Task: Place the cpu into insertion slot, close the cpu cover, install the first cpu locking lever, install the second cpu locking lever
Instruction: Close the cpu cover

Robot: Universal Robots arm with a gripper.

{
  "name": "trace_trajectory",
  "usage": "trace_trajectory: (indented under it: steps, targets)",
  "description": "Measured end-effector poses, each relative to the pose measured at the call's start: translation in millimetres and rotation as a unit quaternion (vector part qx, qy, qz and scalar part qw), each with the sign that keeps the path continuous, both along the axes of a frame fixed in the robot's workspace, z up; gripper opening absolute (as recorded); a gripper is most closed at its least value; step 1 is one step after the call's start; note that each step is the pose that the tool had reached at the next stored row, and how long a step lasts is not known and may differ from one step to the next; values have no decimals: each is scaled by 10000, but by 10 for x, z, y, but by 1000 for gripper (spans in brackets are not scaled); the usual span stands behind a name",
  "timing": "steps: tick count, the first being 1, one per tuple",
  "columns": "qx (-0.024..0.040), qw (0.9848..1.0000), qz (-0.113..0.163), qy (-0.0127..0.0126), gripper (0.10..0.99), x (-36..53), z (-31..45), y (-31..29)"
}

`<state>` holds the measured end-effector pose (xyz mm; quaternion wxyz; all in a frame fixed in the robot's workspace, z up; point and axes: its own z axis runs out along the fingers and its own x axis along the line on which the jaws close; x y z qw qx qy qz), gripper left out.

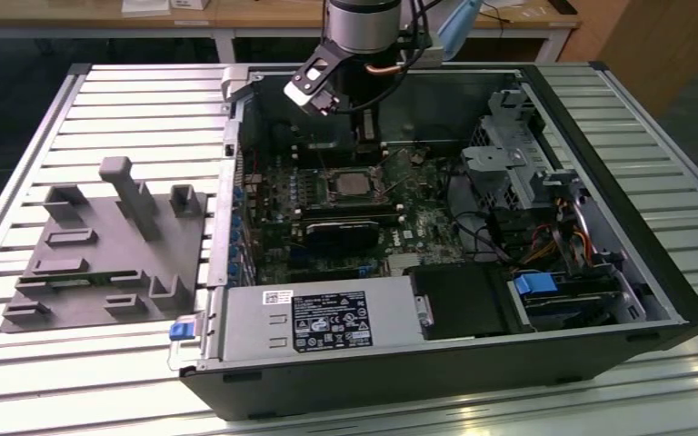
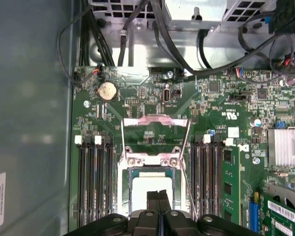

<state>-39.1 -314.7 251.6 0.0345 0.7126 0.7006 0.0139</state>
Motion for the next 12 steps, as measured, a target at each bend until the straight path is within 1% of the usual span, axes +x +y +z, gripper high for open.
trace_trajectory:
  steps: [3, 4, 9, 12]
  targets:
    - [0, 10000, 0, 0, 102, 40, 0, 0]
    - [0, 10000, 0, 0, 102, 68, 0, 0]
    - [0, 10000, -1, 0, 102, 140, 0, 0]
    - [0, 10000, 0, 0, 102, 200, 0, 0]
